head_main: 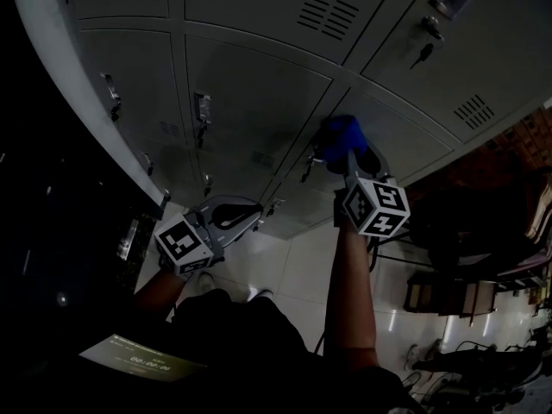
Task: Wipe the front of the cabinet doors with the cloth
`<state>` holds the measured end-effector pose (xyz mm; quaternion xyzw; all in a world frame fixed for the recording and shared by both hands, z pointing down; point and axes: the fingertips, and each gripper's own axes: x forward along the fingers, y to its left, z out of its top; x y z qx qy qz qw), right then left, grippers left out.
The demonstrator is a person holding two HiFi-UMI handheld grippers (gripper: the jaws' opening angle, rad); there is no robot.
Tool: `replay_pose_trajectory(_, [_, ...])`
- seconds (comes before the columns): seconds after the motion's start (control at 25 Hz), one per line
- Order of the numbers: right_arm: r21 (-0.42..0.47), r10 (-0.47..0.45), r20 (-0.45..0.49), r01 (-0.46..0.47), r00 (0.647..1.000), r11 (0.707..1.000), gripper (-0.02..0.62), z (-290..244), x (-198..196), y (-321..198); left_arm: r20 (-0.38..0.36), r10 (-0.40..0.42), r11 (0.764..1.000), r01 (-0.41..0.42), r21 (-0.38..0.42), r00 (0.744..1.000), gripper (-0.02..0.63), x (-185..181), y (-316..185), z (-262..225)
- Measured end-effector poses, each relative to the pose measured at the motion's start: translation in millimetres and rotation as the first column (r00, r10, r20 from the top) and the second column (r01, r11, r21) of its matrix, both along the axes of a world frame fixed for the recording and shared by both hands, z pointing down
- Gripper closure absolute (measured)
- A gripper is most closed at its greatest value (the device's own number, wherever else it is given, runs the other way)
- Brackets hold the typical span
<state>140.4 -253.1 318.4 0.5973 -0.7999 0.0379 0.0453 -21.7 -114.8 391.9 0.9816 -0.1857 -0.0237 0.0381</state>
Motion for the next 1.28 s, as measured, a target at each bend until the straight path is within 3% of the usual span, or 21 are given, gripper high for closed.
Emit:
replay_pose_trajectory(0.44, [-0.032, 0.164, 0.038, -0.163, 0.986, 0.986, 0.523, 11, 103, 25, 0.001, 0.04, 0.999, -0.04, 0.001, 0.999, 0.603, 27, 7, 1])
replay_pose_trajectory(0.88, [-0.038, 0.338, 0.044, -0.337, 0.94, 0.941, 0.523, 14, 201, 52, 0.013, 0.069, 0.998, -0.069, 0.0, 0.998, 0.603, 47, 17, 3])
replay_pose_trajectory(1.12, [-0.05, 0.393, 0.059, -0.39, 0.918, 0.919, 0.523, 21, 228, 62, 0.024, 0.068, 0.998, -0.068, -0.002, 0.997, 0.603, 50, 21, 4])
replay_pose_trajectory(1.28, [-0.039, 0.385, 0.077, -0.383, 0.92, 0.923, 0.523, 21, 224, 69, 0.025, 0.069, 0.998, -0.069, -0.008, 0.997, 0.603, 50, 22, 7])
